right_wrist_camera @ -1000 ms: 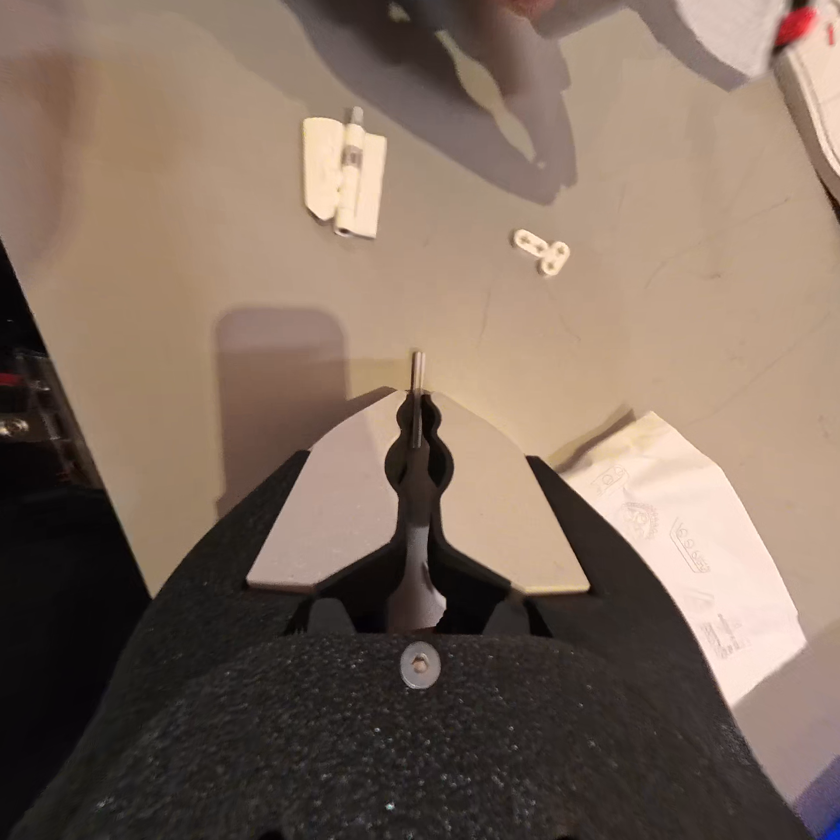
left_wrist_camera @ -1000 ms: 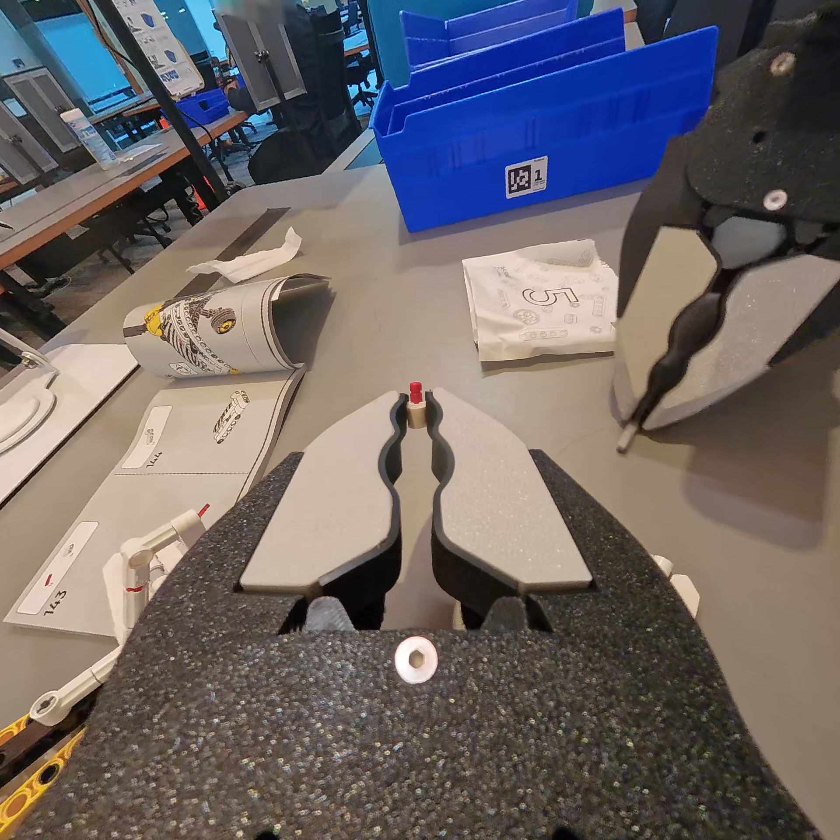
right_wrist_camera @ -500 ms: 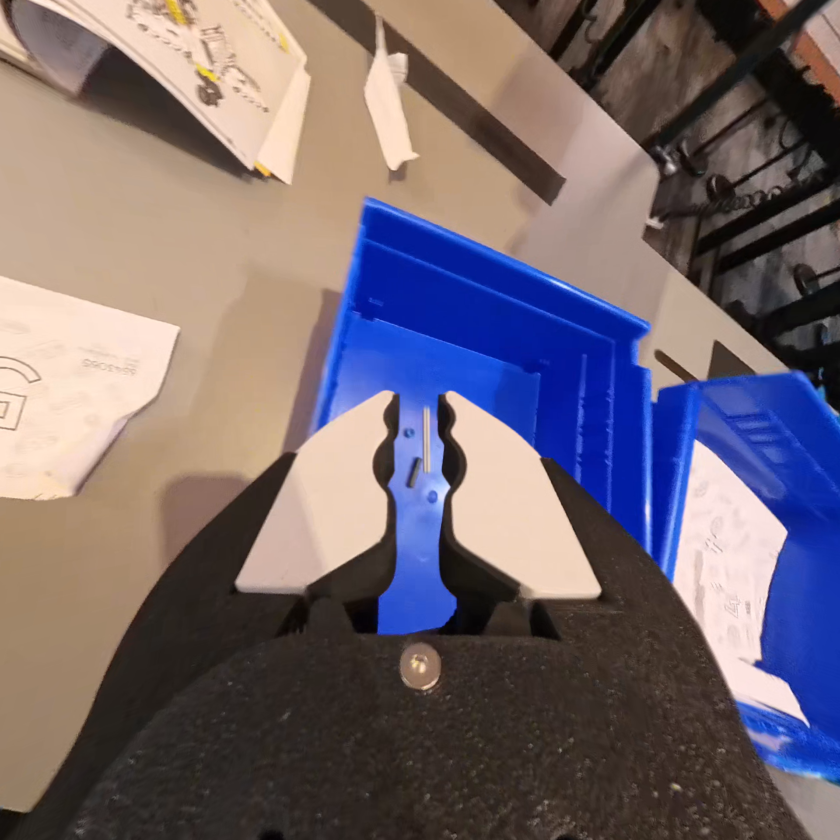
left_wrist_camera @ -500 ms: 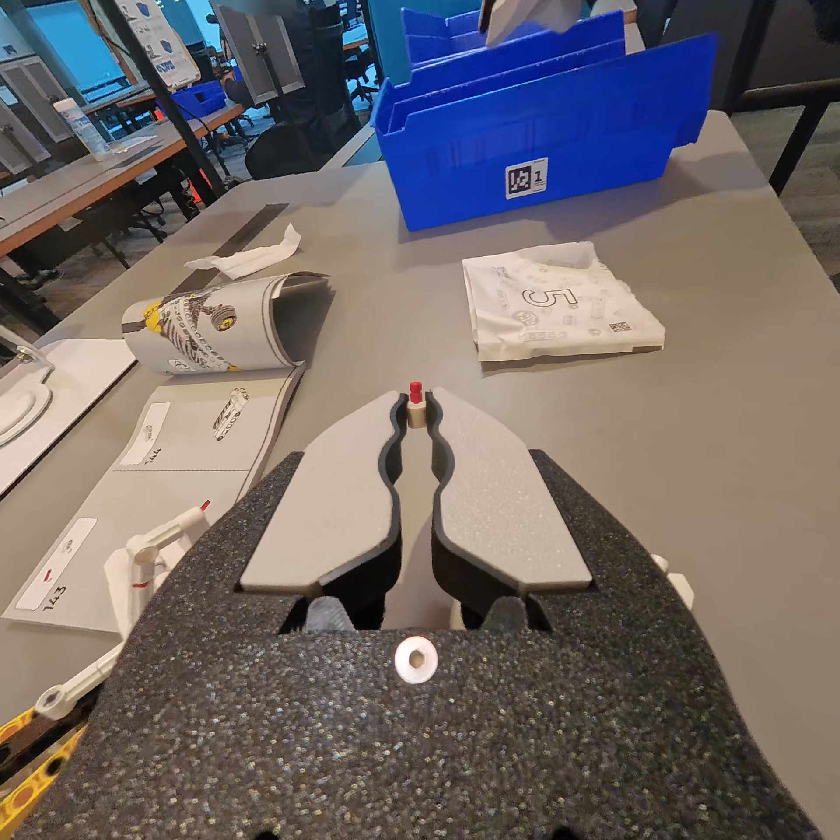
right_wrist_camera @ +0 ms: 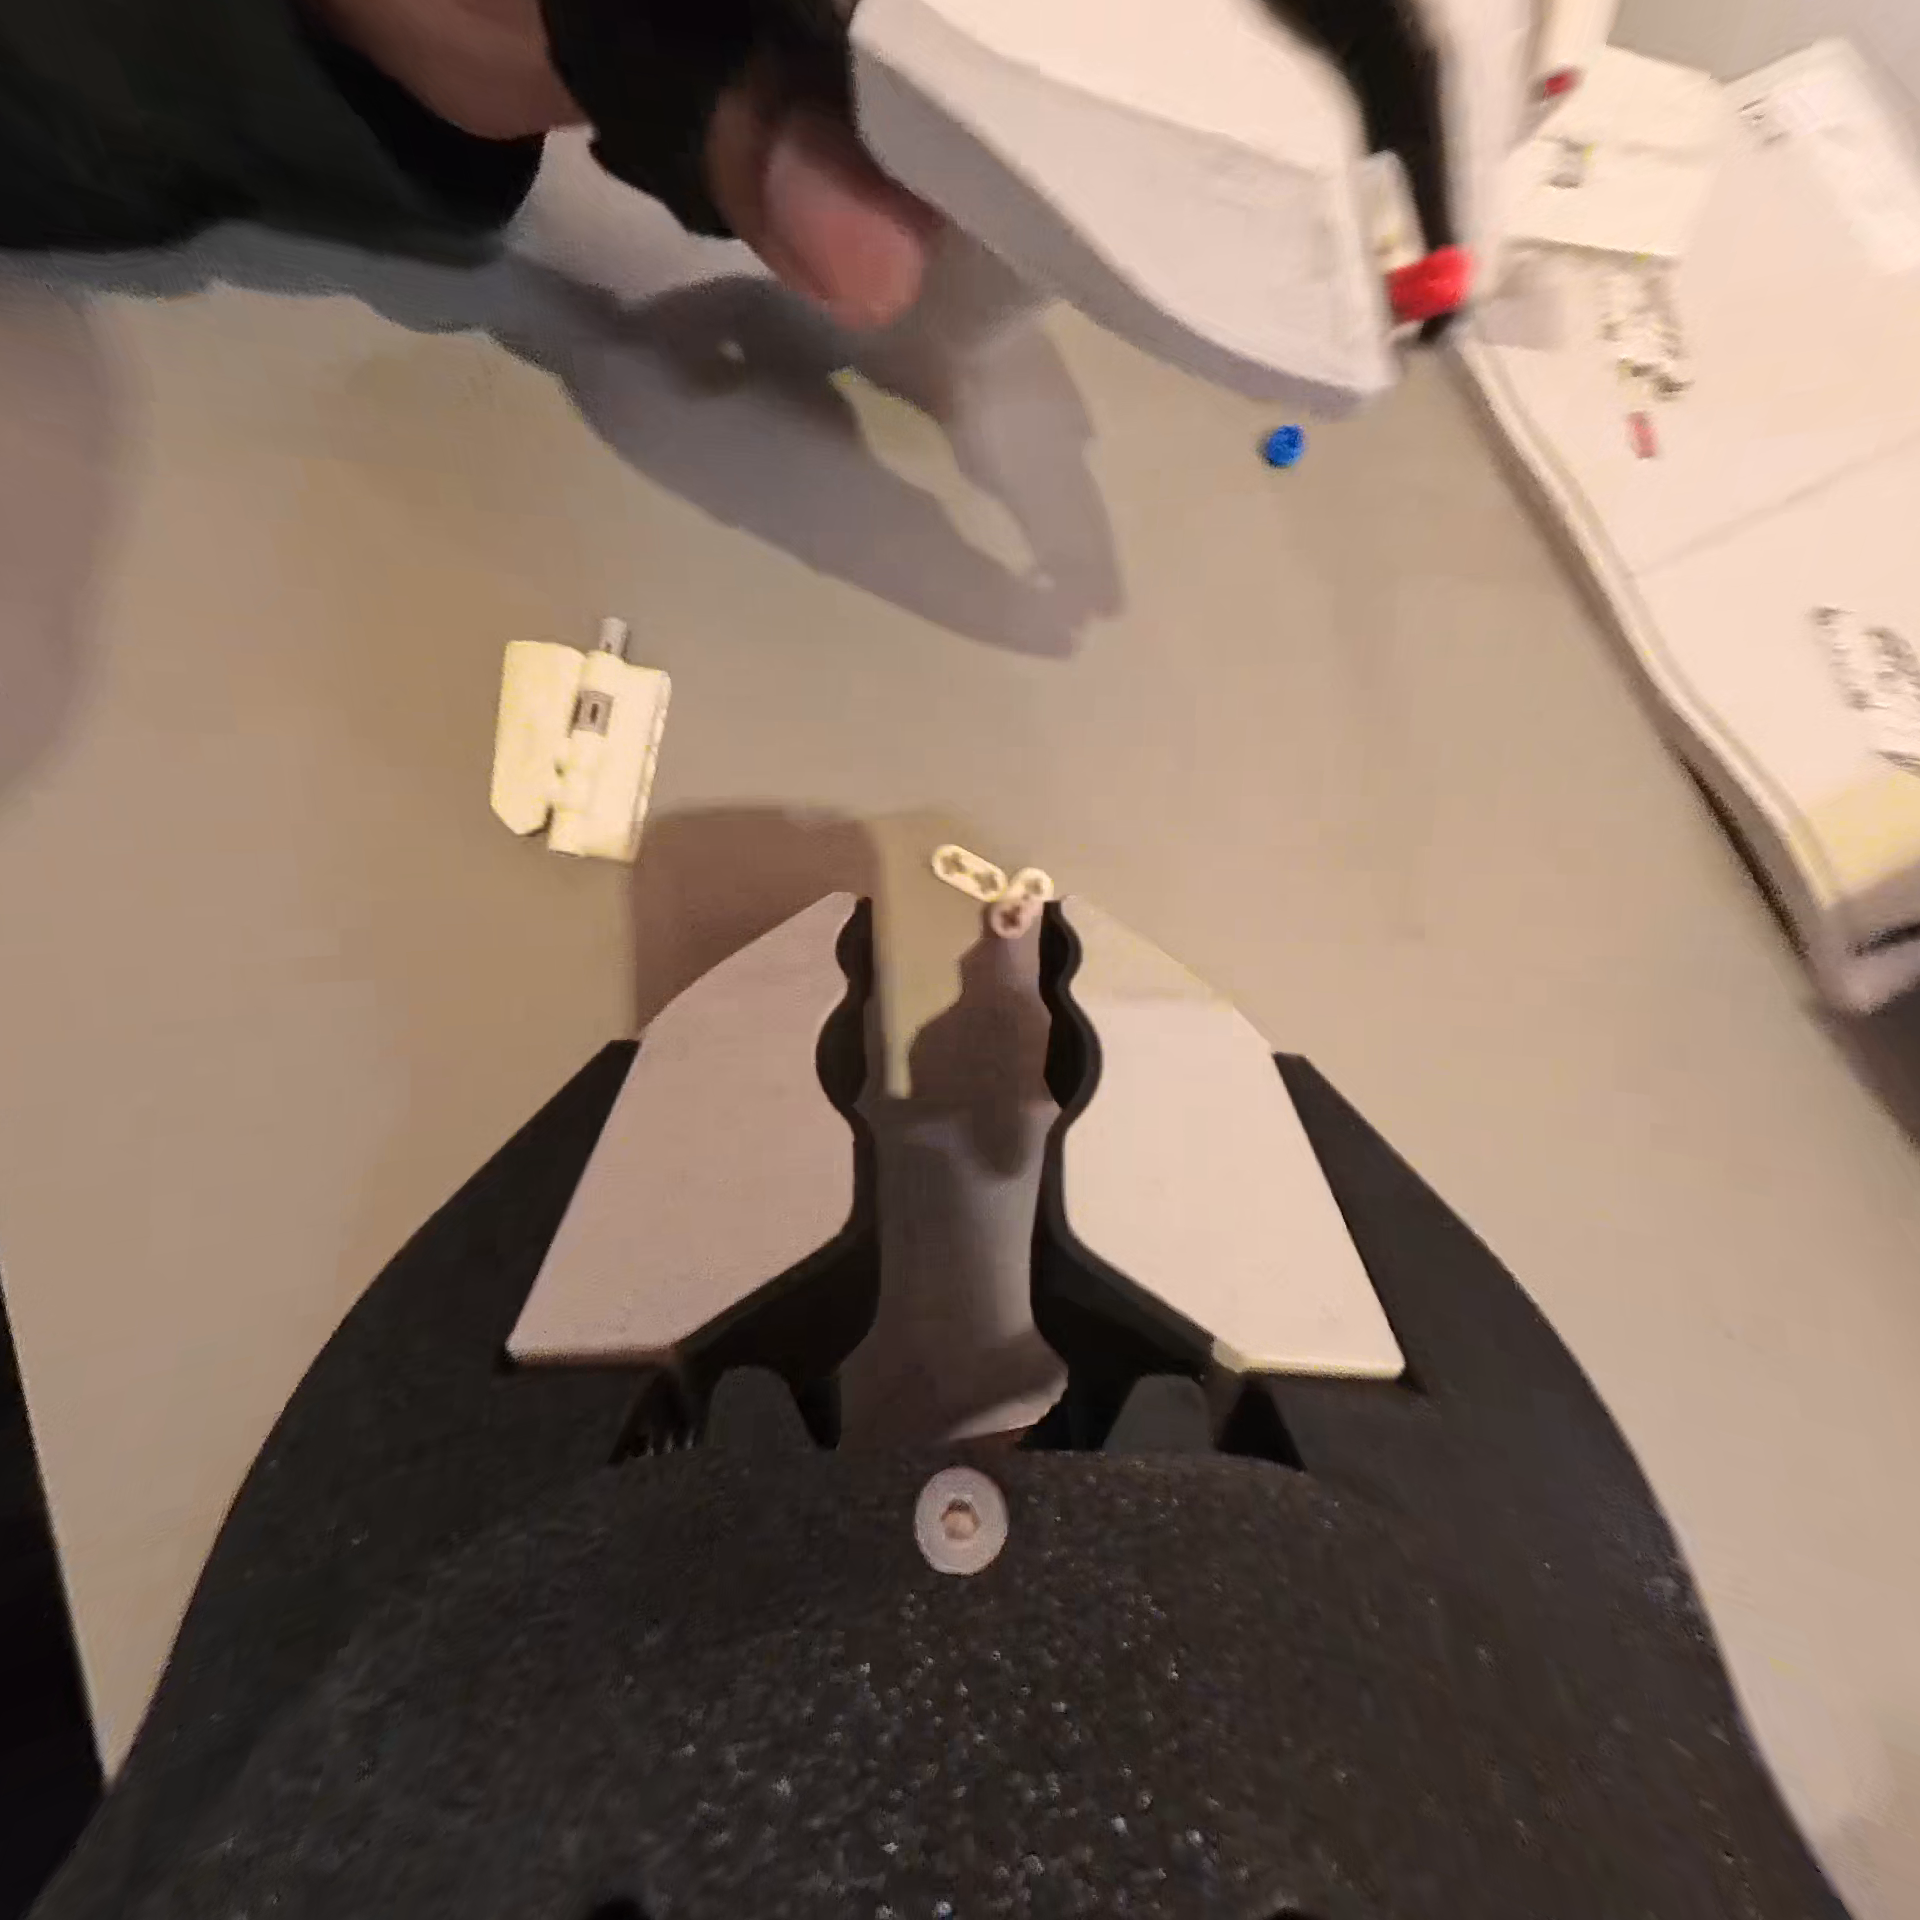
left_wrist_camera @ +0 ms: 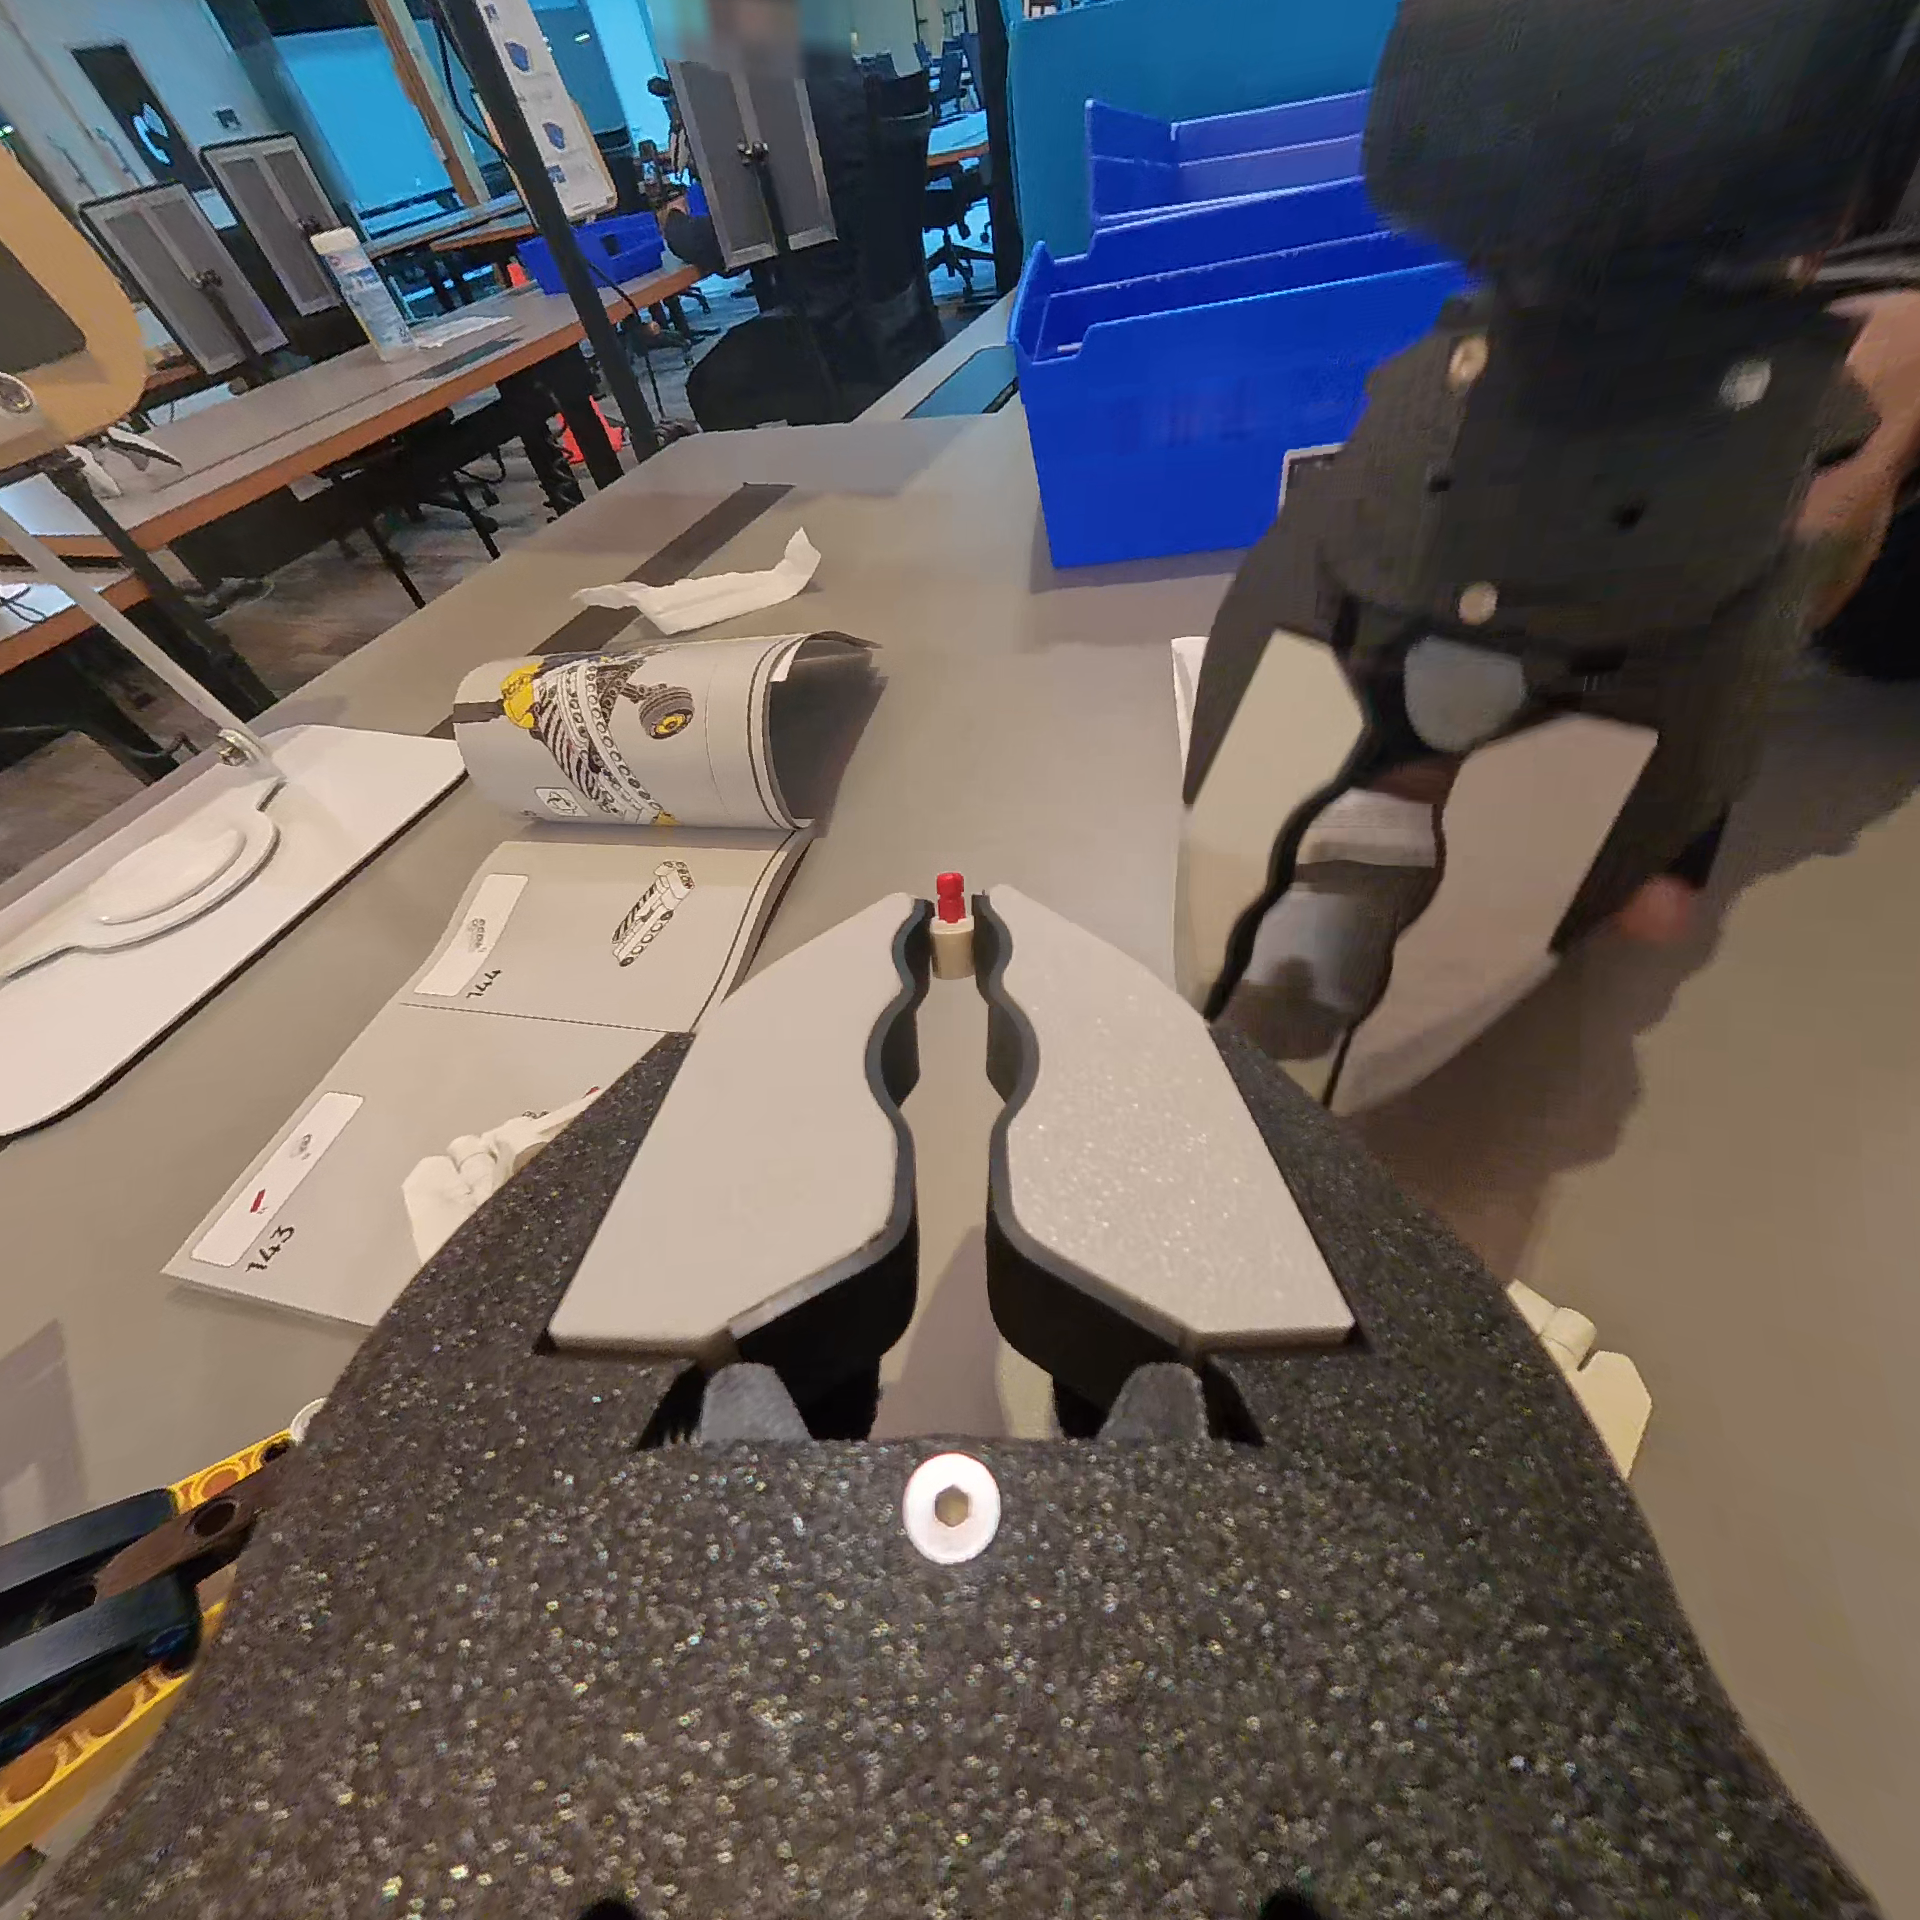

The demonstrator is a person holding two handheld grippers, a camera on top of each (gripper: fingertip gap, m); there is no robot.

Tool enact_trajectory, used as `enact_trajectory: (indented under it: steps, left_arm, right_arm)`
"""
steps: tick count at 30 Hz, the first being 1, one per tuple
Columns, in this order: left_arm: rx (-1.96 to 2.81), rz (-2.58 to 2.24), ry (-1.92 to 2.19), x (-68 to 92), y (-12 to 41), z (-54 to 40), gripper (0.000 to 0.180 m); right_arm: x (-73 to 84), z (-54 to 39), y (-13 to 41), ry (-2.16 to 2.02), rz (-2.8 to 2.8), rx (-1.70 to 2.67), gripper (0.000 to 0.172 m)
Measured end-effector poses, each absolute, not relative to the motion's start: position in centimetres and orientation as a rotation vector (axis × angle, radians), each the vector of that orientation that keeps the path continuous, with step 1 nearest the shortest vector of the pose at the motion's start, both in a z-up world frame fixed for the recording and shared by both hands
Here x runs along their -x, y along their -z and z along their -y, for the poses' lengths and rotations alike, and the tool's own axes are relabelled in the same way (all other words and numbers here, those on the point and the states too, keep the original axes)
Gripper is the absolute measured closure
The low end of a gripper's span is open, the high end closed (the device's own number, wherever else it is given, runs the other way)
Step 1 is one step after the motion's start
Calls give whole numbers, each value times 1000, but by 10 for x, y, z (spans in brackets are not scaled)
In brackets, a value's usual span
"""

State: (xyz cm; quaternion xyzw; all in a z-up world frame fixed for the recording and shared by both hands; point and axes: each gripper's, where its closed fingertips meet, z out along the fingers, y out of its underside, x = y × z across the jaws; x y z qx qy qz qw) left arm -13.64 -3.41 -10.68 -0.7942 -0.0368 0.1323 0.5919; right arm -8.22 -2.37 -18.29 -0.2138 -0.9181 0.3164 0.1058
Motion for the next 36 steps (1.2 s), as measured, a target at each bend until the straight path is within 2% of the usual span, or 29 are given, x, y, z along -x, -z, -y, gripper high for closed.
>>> enact_trajectory:
  steps: [6, 9, 13, 15, 18, 20, 26, 30, 33, 36]
  left_arm:
    - [1834, 90, -310, 136, 101, 36, 172]
    - [1831, 100, -305, 137, 101, 37, 172]
    - [1837, 105, -302, 138, 102, 37, 172]
    - [1837, 103, -301, 137, 102, 37, 172]
    - [1842, 101, -300, 137, 104, 36, 172]
    - [1844, 99, -295, 136, 104, 36, 172]
    - [1854, 92, -285, 135, 107, 34, 172]
    - [1851, 101, -275, 136, 108, 35, 172]
    - [1848, 103, -272, 136, 107, 35, 172]
    - [1851, 101, -266, 135, 108, 34, 172]
  right_arm:
    - [95, 27, 194, -860, 2633, 717, 137]
    - [96, 27, 194, -859, 2617, 712, 143]
    - [95, 26, 192, -872, 2608, 693, 162]
    - [93, 27, 189, -905, 2609, 679, 163]
    - [90, 25, 184, -927, 2638, 622, 154]
    - [89, 22, 187, -907, 2683, 579, 142]
    - [94, 18, 195, -849, 2811, 418, 133]
    - [90, 19, 196, -837, 2890, 368, 143]
    - [87, 21, 196, -846, 2904, 358, 157]
    - [89, 18, 196, -868, 2886, 400, 157]
